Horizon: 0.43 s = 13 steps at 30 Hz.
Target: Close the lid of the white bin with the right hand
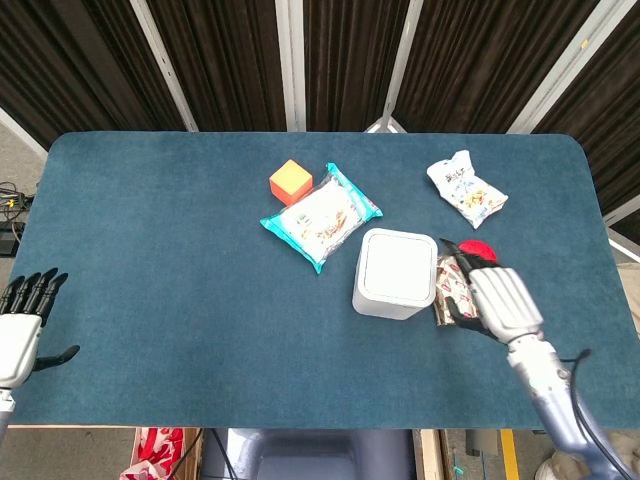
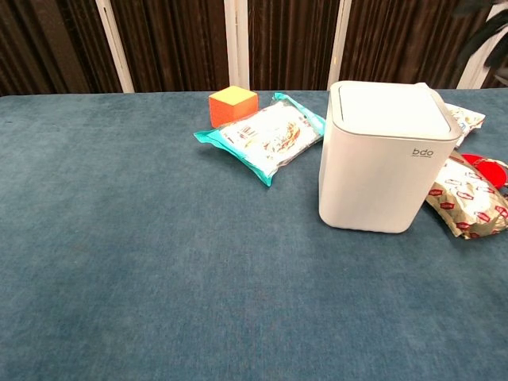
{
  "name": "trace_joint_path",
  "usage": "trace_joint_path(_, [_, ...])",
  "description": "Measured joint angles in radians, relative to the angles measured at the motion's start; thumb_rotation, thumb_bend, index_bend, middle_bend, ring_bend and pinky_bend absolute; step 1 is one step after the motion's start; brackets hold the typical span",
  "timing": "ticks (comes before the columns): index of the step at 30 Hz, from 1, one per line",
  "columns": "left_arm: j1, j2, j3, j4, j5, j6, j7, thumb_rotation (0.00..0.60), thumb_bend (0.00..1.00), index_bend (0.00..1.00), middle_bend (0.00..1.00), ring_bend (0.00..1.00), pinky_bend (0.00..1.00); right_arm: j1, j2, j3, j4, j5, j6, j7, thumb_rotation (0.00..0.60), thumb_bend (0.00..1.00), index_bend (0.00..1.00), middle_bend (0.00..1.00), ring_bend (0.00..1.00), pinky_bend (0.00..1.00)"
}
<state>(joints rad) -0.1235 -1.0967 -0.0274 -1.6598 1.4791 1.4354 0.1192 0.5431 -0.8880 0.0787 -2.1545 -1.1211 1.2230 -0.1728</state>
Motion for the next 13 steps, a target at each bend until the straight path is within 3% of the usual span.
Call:
trace_joint_path(7, [0.01,-0.004,0.002,0.003,0.016,0.026,0.008,0.6,0.0,0.0,0.0,0.0,0.0,-0.193,-0.085,-0.111,0.244,-0.233,0.208,0.034,0.6,0.41,0.0,0.0,0.0,0.0])
trace_joint_path(13, [0.015,-0.024,-0.004,0.019,0.031,0.056,0.02,0.6,0.0,0.0,0.0,0.0,0.0,-0.311,-0.172,-0.152,0.486,-0.357,0.364,0.098,0.6,0.41,0.0,0.0,0.0,0.0])
